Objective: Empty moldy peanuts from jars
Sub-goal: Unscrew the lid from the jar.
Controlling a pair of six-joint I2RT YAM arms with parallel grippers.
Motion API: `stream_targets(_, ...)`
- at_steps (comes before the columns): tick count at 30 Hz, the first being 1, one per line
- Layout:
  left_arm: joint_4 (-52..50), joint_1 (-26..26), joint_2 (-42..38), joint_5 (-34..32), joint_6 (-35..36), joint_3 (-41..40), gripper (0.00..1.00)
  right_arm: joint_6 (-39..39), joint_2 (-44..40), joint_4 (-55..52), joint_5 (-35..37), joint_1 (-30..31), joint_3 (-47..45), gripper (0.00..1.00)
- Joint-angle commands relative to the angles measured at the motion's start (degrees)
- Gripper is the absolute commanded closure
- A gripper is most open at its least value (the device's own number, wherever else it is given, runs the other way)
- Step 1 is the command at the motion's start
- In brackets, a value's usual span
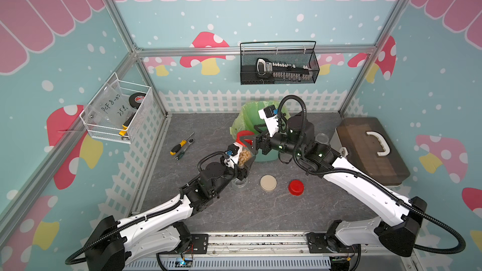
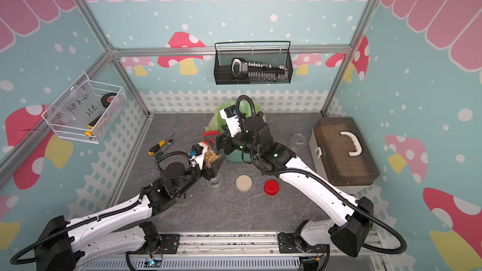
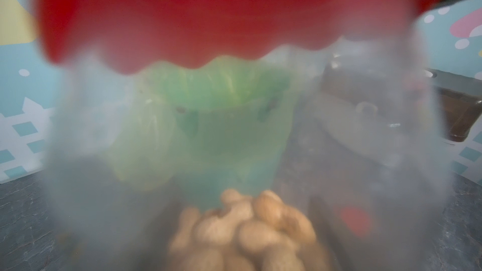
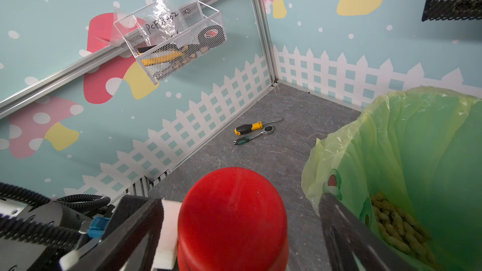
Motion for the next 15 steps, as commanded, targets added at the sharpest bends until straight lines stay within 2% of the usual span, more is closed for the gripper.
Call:
stream_targets(1,2.5,-0.4,-0.2,-1.5,1.3,-0.3,0.71,-1.9,1.8,-2.2,0.7,0.9,3.3,0.09)
stream_targets(10,2.9,-1.0,-0.1,-2.7,2.1,-0.4,0.71,-2.4,3.4,-3.1,1.1,2.1,5.1,0.1)
stream_targets(15,3.3,-1.0,-0.7,-2.9,2.5,-0.8,0.71,-2.5,3.5,-3.1,0.7,2.1,5.0,0.19)
